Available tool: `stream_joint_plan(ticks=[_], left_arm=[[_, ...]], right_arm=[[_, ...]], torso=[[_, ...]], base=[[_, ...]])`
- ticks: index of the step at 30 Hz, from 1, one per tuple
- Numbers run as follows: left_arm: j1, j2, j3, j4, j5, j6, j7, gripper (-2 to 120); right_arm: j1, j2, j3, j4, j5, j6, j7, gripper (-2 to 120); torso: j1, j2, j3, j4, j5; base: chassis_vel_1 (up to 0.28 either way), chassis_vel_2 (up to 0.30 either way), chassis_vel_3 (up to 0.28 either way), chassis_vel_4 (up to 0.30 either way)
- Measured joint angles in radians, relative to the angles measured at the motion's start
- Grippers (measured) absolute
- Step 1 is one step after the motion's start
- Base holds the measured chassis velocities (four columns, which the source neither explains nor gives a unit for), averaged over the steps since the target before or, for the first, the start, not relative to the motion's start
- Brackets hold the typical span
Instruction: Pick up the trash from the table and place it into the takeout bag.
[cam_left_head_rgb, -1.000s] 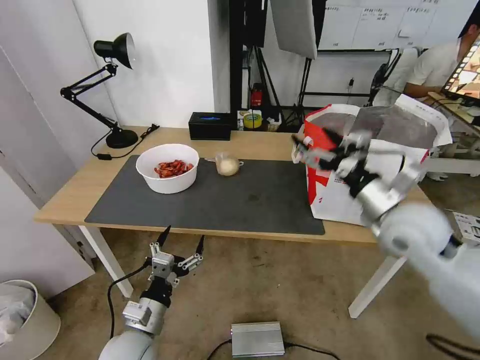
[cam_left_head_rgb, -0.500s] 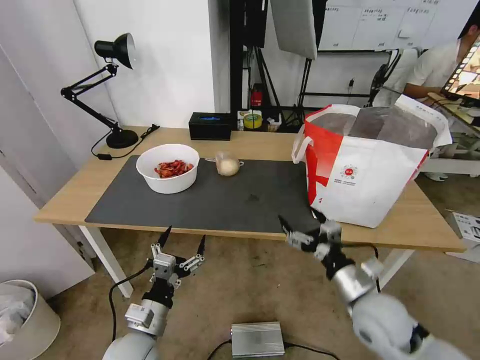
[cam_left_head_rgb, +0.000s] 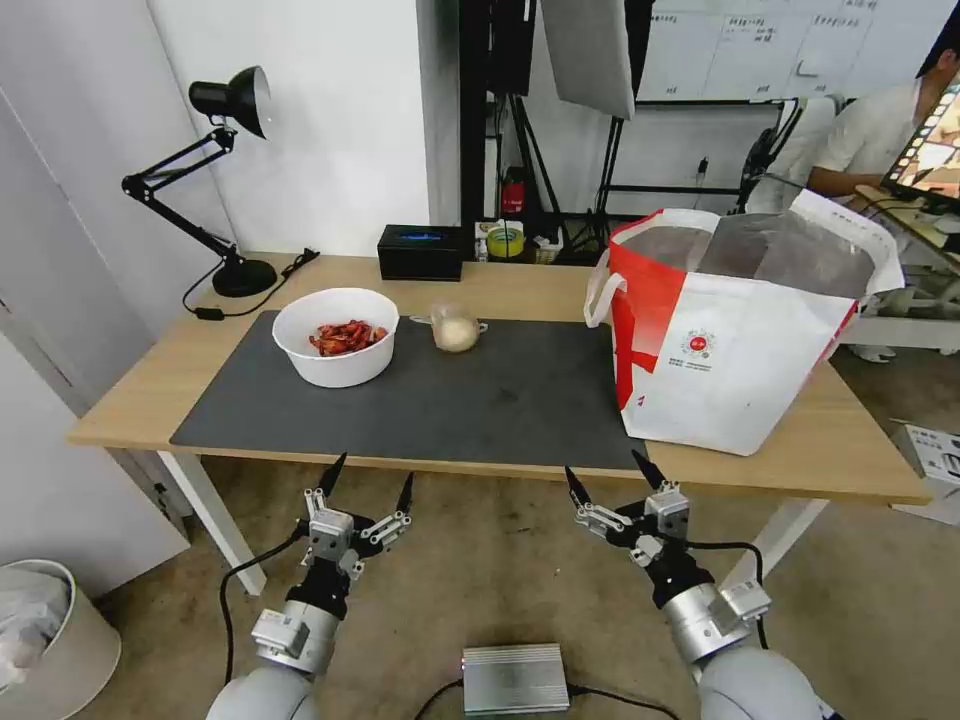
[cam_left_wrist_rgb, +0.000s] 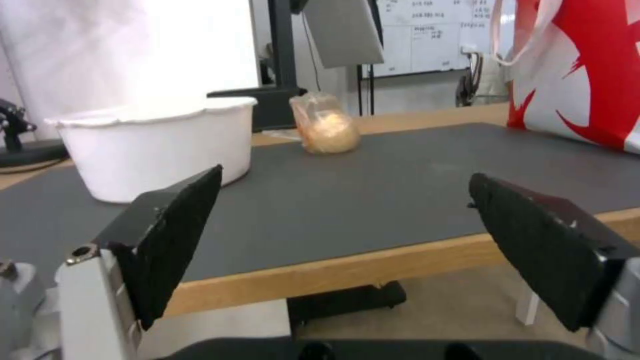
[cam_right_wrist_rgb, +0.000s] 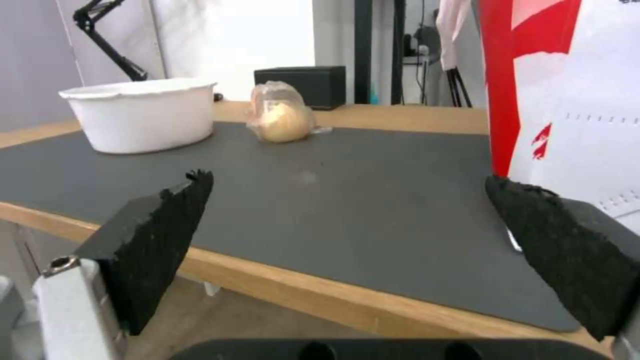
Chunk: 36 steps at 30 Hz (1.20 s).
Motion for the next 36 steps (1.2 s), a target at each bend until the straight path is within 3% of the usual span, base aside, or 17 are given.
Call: stream_joint_plan(ticks=[13,24,31,36], left_arm=[[0.001,0.002,0.000,0.002,-0.008,0.007,0.001,100],[-0.002,-0.003,0.002,0.017,-0.003,0.005,0.001,100],[-0.004,-0.006,0.002,0.029,0.004,0.004,0.001,100],[-0.003,-0.008,-0.005,0.039,0.009,-0.006,0.000,100]], right_arm=[[0.105,-0.023,-0.045,-0.038,0.037,-0.010,0.003,100],[0.518,-0.017,-0.226,-0.169,0.255,-0.084,-0.056,100],[0.842,0.059,-0.416,-0.348,0.348,-0.186,-0.042,100],[0.971,0.121,-0.473,-0.470,0.370,-0.241,-0.038,100]], torso=[[0.000,0.000,0.000,-0.0001,0.0000],[0.000,0.000,0.000,0.0004,-0.0002],[0.000,0.000,0.000,0.0002,-0.0001],[0.000,0.000,0.000,0.0000,0.0000]], base=[[0.000,0.000,0.000,0.000],[0.000,0.000,0.000,0.000],[0.000,0.000,0.000,0.000],[0.000,0.000,0.000,0.000]])
